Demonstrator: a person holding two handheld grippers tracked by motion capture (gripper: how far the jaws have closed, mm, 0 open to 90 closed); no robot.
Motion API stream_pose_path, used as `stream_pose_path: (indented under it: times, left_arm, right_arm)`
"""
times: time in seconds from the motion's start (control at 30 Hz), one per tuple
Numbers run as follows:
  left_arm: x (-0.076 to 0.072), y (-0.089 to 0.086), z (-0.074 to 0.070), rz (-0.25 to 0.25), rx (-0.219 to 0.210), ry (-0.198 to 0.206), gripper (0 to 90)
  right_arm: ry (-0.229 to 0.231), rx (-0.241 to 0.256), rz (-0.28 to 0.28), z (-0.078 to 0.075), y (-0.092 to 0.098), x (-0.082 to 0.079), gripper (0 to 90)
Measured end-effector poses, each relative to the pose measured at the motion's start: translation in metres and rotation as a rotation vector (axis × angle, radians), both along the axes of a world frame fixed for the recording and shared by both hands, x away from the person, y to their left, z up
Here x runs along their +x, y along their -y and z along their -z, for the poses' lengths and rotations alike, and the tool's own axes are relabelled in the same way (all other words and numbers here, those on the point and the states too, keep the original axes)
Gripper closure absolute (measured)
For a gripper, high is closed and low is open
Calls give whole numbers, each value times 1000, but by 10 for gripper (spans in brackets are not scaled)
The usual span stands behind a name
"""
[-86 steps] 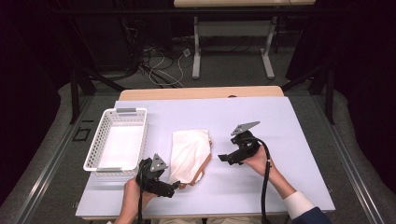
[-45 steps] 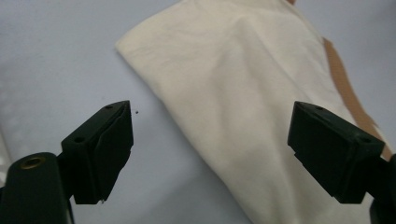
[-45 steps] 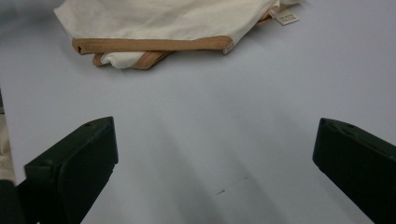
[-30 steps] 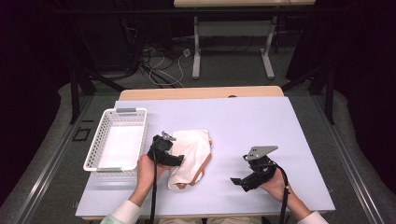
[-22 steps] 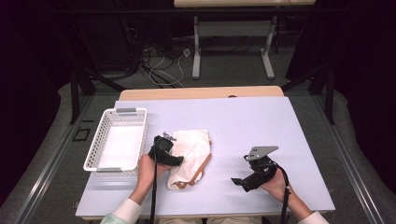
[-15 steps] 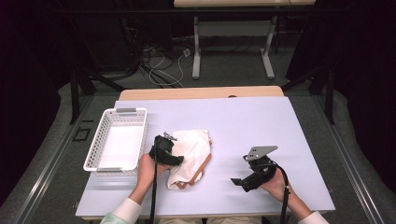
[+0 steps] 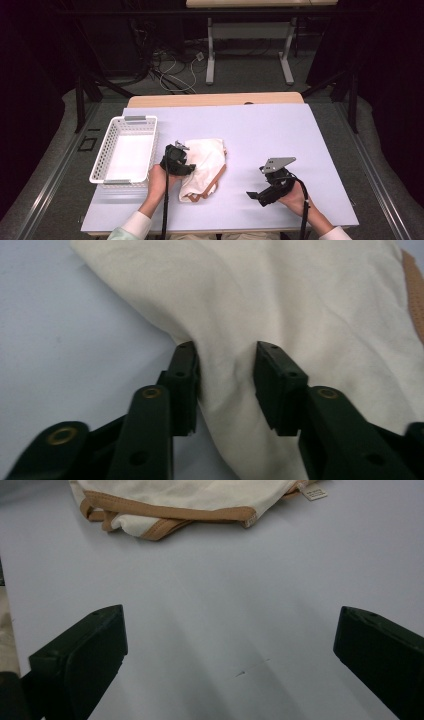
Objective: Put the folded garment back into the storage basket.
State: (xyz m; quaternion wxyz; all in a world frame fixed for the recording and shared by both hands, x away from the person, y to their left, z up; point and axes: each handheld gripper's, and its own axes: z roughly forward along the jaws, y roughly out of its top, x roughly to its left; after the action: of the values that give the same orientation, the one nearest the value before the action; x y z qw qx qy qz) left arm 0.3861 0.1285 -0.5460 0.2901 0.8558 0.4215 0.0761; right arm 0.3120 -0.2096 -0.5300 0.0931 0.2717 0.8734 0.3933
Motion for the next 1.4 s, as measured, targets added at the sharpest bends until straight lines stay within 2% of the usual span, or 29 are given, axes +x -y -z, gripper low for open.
stream_pose_path:
  times: [0.27, 0.43, 0.67, 0.73, 0.9, 1.03, 1.1, 1.3, 1.4]
  left_arm:
    - [0, 0, 1, 23, -33, -23, 808]
    - [0, -1, 1, 16, -54, -30, 821]
    - [-1, 1, -1, 22, -46, -18, 838]
    - [-1, 0, -5, 45, -24, -5, 838]
    - [-1, 1, -13, 53, -7, 9, 838]
    - [0, 1, -17, 53, 1, 3, 838]
    - [1, 2, -19, 62, 20, 5, 838]
    - [3, 2, -29, 62, 23, 5, 838]
    - [4, 3, -35, 74, 45, 14, 838]
  right_arm:
    - [-6, -14, -6, 1, 0, 0, 3]
    - [-8, -16, -8, 1, 0, 0, 3]
    - [-7, -17, -10, 1, 1, 1, 4]
    - [-5, -19, -2, 1, 2, 0, 4]
    - [-9, -16, -9, 2, 2, 1, 4]
    - [-14, -16, -7, 2, 2, 1, 4]
    - [-16, -19, -6, 2, 2, 1, 4]
    - [-14, -24, -6, 3, 2, 2, 4]
    - [-13, -25, -5, 3, 2, 2, 5]
